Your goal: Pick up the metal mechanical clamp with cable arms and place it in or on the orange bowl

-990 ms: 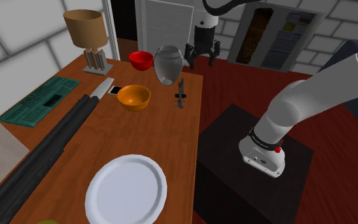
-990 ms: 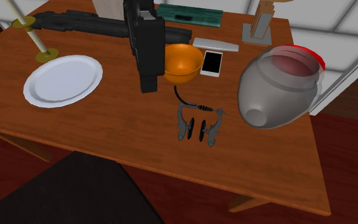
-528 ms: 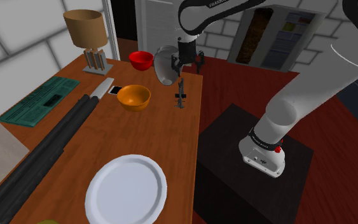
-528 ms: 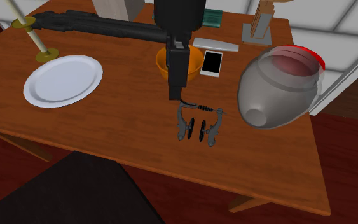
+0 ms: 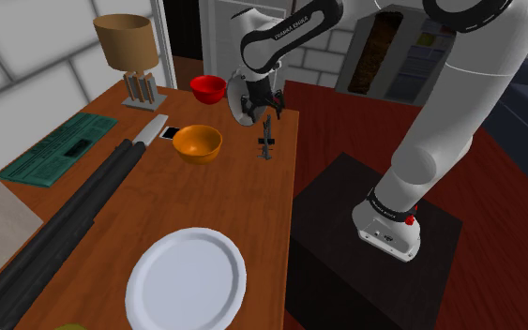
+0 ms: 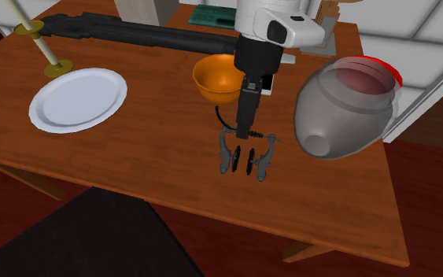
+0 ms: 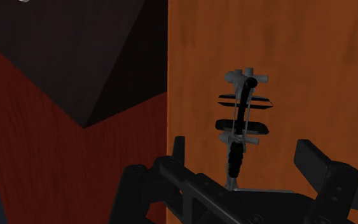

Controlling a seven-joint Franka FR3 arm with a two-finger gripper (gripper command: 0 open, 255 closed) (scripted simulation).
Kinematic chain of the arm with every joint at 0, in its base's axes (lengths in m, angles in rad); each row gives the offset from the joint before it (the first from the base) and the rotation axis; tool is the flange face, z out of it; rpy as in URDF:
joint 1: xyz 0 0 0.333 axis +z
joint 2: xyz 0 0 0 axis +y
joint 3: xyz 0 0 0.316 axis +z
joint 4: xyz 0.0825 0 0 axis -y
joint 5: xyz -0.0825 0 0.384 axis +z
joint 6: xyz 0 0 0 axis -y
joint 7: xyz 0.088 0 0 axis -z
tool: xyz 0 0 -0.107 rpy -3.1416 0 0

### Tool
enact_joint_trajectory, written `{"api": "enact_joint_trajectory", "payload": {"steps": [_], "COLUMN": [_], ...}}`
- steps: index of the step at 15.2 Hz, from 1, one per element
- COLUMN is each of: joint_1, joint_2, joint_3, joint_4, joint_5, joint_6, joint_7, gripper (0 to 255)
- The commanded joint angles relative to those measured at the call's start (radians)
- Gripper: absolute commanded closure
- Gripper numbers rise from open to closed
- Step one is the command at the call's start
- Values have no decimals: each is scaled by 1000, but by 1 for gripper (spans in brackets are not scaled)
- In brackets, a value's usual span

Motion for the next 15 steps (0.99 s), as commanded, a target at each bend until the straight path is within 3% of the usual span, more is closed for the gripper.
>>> {"api": "enact_joint_trajectory", "payload": {"steps": [1,7,15], "joint_1": [2,-2,-2], "joint_2": [33,58,58], "joint_3": [-8,-17,-17], "joint_4": [9,-54,-54], "joint_5": [-19,-38,-38], "joint_6": [12,98,97], "joint_7": [35,47,47], "gripper": [0,0,0]}}
